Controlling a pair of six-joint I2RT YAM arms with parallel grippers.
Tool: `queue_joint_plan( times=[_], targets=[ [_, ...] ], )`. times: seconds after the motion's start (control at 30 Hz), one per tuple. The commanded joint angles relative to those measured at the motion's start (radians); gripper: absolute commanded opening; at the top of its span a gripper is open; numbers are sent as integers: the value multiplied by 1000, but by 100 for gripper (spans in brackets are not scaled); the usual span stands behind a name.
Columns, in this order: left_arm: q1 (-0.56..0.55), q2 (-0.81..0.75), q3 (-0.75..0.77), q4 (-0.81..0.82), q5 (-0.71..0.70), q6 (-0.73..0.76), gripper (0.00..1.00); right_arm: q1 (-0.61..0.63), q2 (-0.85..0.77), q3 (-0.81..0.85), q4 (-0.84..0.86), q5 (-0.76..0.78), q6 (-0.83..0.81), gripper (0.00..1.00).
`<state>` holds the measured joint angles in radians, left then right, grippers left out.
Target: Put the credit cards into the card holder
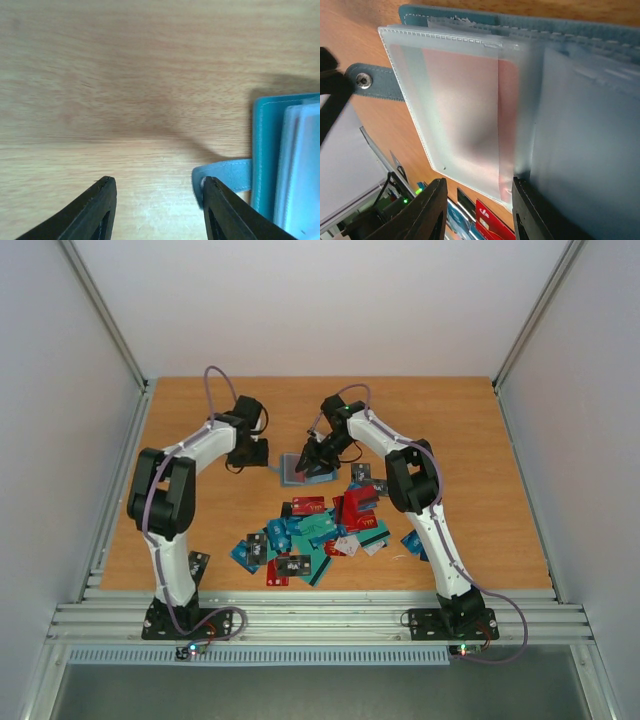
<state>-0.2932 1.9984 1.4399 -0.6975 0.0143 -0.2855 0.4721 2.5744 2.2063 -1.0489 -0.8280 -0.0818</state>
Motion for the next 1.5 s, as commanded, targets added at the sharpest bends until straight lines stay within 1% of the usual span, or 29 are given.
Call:
queue_joint_plan(
  times=[0.0, 0.2, 0.3, 0.37, 0.43, 0.6, 0.67, 0.7, 0.77, 0.8, 0.93, 1.07, 1.2, 1.47],
  targets=[
    [6, -130, -16, 24, 16, -25, 50, 1, -23, 7, -8, 27, 24, 37],
    [5, -228, -6, 11, 159, 15, 52, 0, -109, 48, -11, 50, 29, 37],
    [1, -261, -16, 1, 235, 24, 52, 0, -181, 24, -19, 93, 21, 38],
    [-9, -286, -32, -1, 287, 34, 52, 0, -242, -25, -14, 134, 15, 38],
    [-23, -313, -54, 10, 357, 53, 52, -3, -319, -110, 13, 167, 16, 38],
    [-101, -302, -83, 22, 554, 91, 52, -36, -540, -444, 140, 198, 64, 39],
    [-132, -286, -106, 50, 615, 76, 52, -53, -635, -603, 173, 199, 76, 39],
    [-145, -275, -111, 64, 645, 62, 52, -60, -671, -643, 188, 198, 80, 39],
    [-174, -246, -118, 78, 687, 28, 52, -76, -734, -779, 212, 191, 80, 39],
    [-191, -235, -118, 79, 695, 15, 52, -85, -765, -830, 227, 185, 114, 39],
    [-257, -202, -113, 72, 677, -18, 52, -107, -853, -994, 297, 164, 154, 38],
    [-290, -159, -127, 103, 644, -75, 52, -115, -859, -1081, 363, 126, 185, 36],
    [-311, -101, -146, 171, 639, -134, 52, -123, -848, -1116, 390, 120, 182, 32],
    [-333, -16, -131, 215, 642, -170, 52, -147, -804, -1155, 432, 119, 189, 26]
  ],
)
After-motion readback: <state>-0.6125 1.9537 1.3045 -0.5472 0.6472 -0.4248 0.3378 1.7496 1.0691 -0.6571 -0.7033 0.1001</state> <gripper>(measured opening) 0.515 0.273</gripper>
